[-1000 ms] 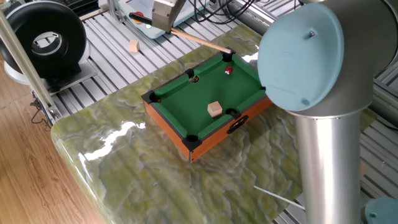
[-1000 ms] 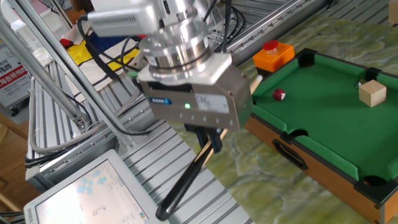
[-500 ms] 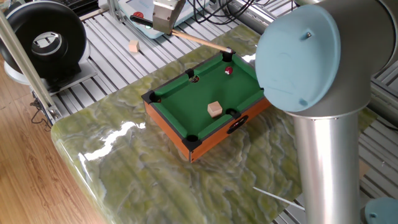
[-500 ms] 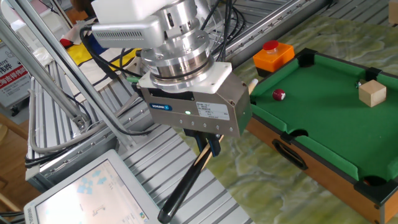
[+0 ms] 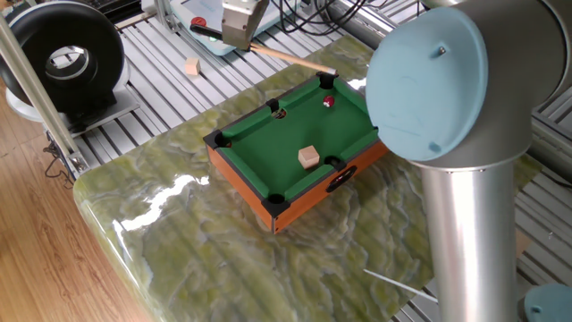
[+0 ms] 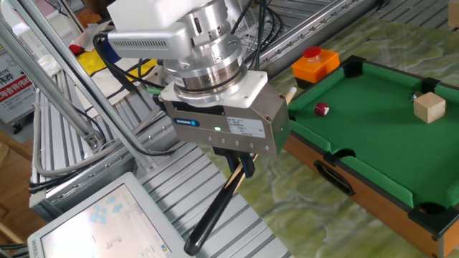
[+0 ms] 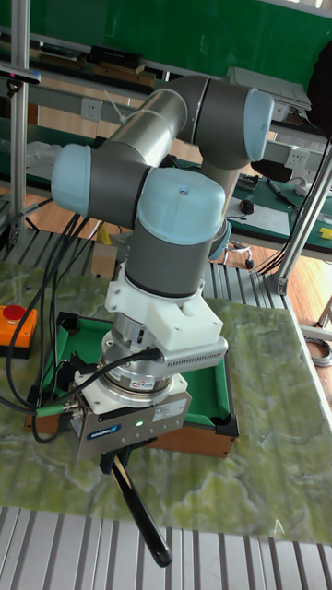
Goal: Hit the pool ball
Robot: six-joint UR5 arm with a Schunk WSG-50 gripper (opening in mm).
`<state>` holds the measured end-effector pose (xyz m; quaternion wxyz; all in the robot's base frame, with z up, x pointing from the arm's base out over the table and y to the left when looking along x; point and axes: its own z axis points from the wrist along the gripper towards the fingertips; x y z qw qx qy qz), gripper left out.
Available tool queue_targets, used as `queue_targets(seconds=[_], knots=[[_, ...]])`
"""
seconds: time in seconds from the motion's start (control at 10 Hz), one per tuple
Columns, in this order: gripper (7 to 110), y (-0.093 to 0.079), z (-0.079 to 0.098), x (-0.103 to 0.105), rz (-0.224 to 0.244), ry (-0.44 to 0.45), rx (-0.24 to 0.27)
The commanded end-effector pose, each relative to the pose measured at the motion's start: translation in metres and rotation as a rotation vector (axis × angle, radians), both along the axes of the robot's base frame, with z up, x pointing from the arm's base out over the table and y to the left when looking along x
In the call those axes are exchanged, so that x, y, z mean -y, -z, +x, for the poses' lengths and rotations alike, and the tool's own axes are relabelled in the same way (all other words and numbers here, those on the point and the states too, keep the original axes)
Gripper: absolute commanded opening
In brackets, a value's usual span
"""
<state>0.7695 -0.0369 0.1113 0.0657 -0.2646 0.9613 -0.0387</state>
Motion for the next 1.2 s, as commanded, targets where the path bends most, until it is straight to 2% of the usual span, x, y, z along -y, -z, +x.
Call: queue_targets(seconds=[0.0, 0.3, 0.4, 0.5, 0.7, 0.9, 1.1], knots=[[7, -0.001, 0.003, -0.013, 0.061, 0.018, 0.014], [7, -0.001, -0.002, -0.023, 0.102, 0.026, -0.009], [7, -0.002, 0.002, -0.022, 0.091, 0.026, -0.014], [7, -0.001, 0.013, -0.023, 0.087, 0.018, -0.012], [7, -0.007, 0.032, -0.029, 0.102, 0.024, -0.016], [7, -0.007, 0.041, -0.034, 0.103, 0.037, -0.019], [7, 0.001, 0.045, -0.033, 0.108, 0.061, -0.013]])
